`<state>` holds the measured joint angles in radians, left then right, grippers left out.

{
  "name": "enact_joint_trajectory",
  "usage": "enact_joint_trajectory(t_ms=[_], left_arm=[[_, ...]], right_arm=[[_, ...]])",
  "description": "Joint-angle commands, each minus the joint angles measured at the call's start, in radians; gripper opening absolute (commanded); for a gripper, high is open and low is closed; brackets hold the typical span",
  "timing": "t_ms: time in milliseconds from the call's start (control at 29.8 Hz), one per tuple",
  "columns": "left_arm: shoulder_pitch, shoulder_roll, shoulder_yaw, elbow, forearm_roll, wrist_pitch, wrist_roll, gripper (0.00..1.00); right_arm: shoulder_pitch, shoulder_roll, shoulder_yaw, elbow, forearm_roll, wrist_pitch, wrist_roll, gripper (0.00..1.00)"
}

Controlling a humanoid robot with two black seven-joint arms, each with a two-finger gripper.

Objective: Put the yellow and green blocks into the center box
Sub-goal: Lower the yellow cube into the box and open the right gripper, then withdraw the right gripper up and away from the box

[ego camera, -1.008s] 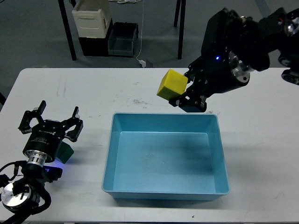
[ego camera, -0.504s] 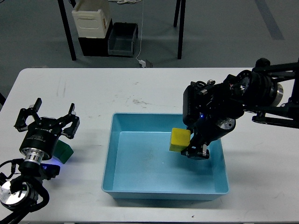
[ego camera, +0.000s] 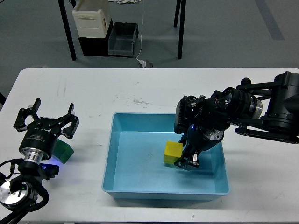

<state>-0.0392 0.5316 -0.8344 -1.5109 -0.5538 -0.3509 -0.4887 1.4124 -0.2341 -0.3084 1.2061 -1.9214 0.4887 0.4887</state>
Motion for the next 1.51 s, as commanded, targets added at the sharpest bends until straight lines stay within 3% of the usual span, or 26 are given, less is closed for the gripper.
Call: enact_joint_trajectory(t_ms=[0,202,336,437,537,638,840,1008,1109,1310,1377,1478], left_arm=[[-0.004,0.005,-0.002,0.000,0.000,-0.002,0.000,1.00],[-0.028,0.016,-0.038,0.000,0.002,0.007,0.000,1.00],[-0.057,0.119,-0.032,0.000,0.031,0.049,0.000,1.00],[-0.109,0.182,-0.029,0.014,0.161,0.059,0.000,1.00],[-0.137,0.211,-0.045,0.035,0.363,0.120,0.000,1.00],[-0.171,0.261,-0.045,0.061,0.579,0.182,0.000,1.00],[-0.247,0.350,-0.052,0.106,0.957,0.210,0.000,1.00],[-0.317,0.358,-0.051,0.146,1.286,0.406,0.000,1.00],[-0.327,0.390,-0.052,0.147,1.490,0.466,0.000,1.00],[-0.384,0.447,-0.037,0.146,1.816,0.438,0.000,1.00],[-0.396,0.490,-0.035,0.144,1.896,0.350,0.000,1.00],[-0.430,0.531,-0.029,0.126,1.994,0.135,0.000,1.00]], right_arm=[[-0.004,-0.008,0.052,0.001,0.015,0.000,0.000,0.97],[0.005,-0.082,0.178,0.004,0.090,0.000,0.000,0.97],[-0.030,-0.137,0.377,0.010,0.099,0.000,0.000,0.97],[-0.104,-0.143,0.561,0.010,0.099,0.000,0.000,0.97],[-0.209,-0.130,0.736,0.013,0.099,0.000,0.000,0.97],[-0.308,-0.100,0.865,0.024,0.099,-0.090,0.000,0.97],[-0.447,-0.059,1.054,0.073,0.151,-0.242,0.000,0.97],[-0.616,-0.047,1.264,0.138,0.315,-0.285,-0.142,0.97],[-0.765,-0.033,1.408,0.183,0.409,-0.286,-0.160,0.97],[-1.015,-0.018,1.603,0.286,0.470,-0.297,-0.163,0.97],[-1.098,0.015,1.675,0.314,0.472,-0.337,-0.163,0.98],[-1.210,0.039,1.724,0.358,0.473,-0.396,-0.163,0.99]])
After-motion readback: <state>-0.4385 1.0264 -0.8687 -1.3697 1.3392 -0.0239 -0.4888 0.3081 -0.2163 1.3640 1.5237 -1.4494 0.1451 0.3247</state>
